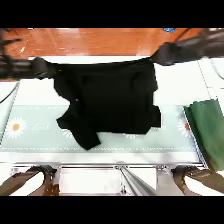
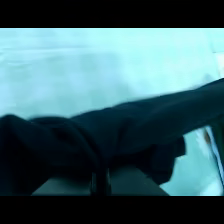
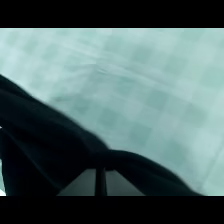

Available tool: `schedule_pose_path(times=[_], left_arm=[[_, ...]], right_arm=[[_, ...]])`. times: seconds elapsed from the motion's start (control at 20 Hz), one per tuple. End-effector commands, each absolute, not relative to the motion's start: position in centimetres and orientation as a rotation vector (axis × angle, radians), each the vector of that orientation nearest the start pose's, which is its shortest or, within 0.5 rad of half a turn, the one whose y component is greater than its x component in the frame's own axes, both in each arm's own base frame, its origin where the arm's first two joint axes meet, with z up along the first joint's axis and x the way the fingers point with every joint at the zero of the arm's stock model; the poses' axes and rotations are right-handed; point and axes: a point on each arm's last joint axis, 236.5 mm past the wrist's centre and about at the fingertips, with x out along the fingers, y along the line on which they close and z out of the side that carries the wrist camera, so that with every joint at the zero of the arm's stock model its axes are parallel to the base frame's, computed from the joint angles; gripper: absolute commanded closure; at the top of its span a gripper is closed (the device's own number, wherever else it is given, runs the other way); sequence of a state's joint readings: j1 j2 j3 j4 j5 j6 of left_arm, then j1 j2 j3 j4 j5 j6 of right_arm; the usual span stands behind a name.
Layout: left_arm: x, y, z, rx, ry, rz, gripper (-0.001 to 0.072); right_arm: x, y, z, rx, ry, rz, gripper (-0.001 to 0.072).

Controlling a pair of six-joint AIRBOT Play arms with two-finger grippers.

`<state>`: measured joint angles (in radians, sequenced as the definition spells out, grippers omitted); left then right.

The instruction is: Fold the shirts.

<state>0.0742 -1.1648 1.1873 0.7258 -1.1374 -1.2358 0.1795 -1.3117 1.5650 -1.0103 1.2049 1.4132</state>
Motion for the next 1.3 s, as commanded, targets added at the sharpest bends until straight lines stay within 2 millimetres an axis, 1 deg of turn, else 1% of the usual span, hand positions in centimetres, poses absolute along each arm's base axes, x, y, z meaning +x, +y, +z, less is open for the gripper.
schedule_pose_path(times=[0.0,0.1,0.15,0.2,0.25,0.3,0.35,0.4,0.45,0.55,0.6,0.65,0.7,0.75,0.8,0.85,0.9,0.95,1.05,1.1,1.15,1.25], left_arm=[[45.3,-13.4,4.8,-0.538,1.026,-0.516,0.0686],[47.3,-14.1,2.5,-0.564,1.067,-0.524,0.0683],[48.3,-14.2,2.0,-0.594,1.073,-0.519,0.0596],[49.1,-14.2,1.9,-0.617,1.083,-0.511,0.0378],[49.6,-13.7,2.4,-0.621,1.088,-0.519,0.0265],[49.9,-12.5,3.2,-0.608,1.096,-0.528,0.0204],[49.9,-10.6,4.0,-0.593,1.112,-0.506,0.0204],[49.5,-7.7,4.6,-0.569,1.140,-0.458,0.0204],[48.5,-4.5,4.9,-0.555,1.184,-0.393,0.0204],[45.5,0.8,5.1,-0.562,1.255,-0.288,0.0204],[43.9,2.4,4.9,-0.587,1.280,-0.252,0.0204],[41.9,3.5,4.3,-0.625,1.299,-0.223,0.0204],[39.2,3.9,2.9,-0.631,1.342,-0.224,0.0205],[35.5,4.4,0.3,-0.669,1.425,-0.173,0.0205],[32.4,4.2,-1.8,-0.727,1.482,-0.147,0.0205],[29.5,3.7,-3.8,-0.793,1.519,-0.145,0.0205],[27.5,3.2,-5.0,-0.867,1.527,-0.136,0.0205],[26.5,2.6,-5.7,-0.958,1.495,-0.137,0.0205],[26.2,1.3,-5.9,-1.105,1.393,-0.175,0.0205],[26.3,0.8,-6.1,-1.149,1.359,-0.184,0.0205],[26.4,0.5,-6.8,-1.172,1.340,-0.172,0.0205],[26.4,0.0,-8.5,-1.153,1.344,-0.129,0.0205]], right_arm=[[48.8,20.2,10.7,0.291,0.956,0.562,0.0689],[51.8,19.6,8.0,0.350,0.980,0.510,0.0688],[53.0,19.1,7.0,0.401,0.993,0.474,0.0653],[53.8,18.3,6.3,0.432,1.004,0.450,0.0473],[54.4,17.1,6.1,0.438,1.008,0.433,0.0284],[54.5,15.4,6.3,0.441,1.013,0.412,0.0296],[54.2,13.3,6.8,0.445,1.027,0.392,0.0296],[53.5,10.6,7.5,0.447,1.046,0.363,0.0296],[52.4,7.7,8.0,0.432,1.070,0.325,0.0296],[49.1,1.3,8.7,0.367,1.146,0.221,0.0297],[47.0,-1.7,8.6,0.349,1.185,0.152,0.0297],[45.1,-3.6,8.4,0.360,1.210,0.102,0.0298],[43.1,-5.0,7.5,0.386,1.226,0.060,0.0302],[40.9,-5.6,6.0,0.398,1.249,0.034,0.0303],[38.2,-5.4,3.7,0.439,1.280,0.014,0.0303],[36.1,-4.4,1.8,0.479,1.287,0.018,0.0303],[34.3,-3.3,0.1,0.514,1.269,0.025,0.0303],[32.9,-2.2,-1.2,0.561,1.244,0.029,0.0303],[30.6,0.2,-2.5,0.619,1.238,0.074,0.0303],[30.0,1.4,-2.6,0.651,1.232,0.106,0.0303],[29.5,2.2,-2.6,0.673,1.222,0.132,0.0303],[29.3,2.9,-2.3,0.700,1.208,0.146,0.0303]])
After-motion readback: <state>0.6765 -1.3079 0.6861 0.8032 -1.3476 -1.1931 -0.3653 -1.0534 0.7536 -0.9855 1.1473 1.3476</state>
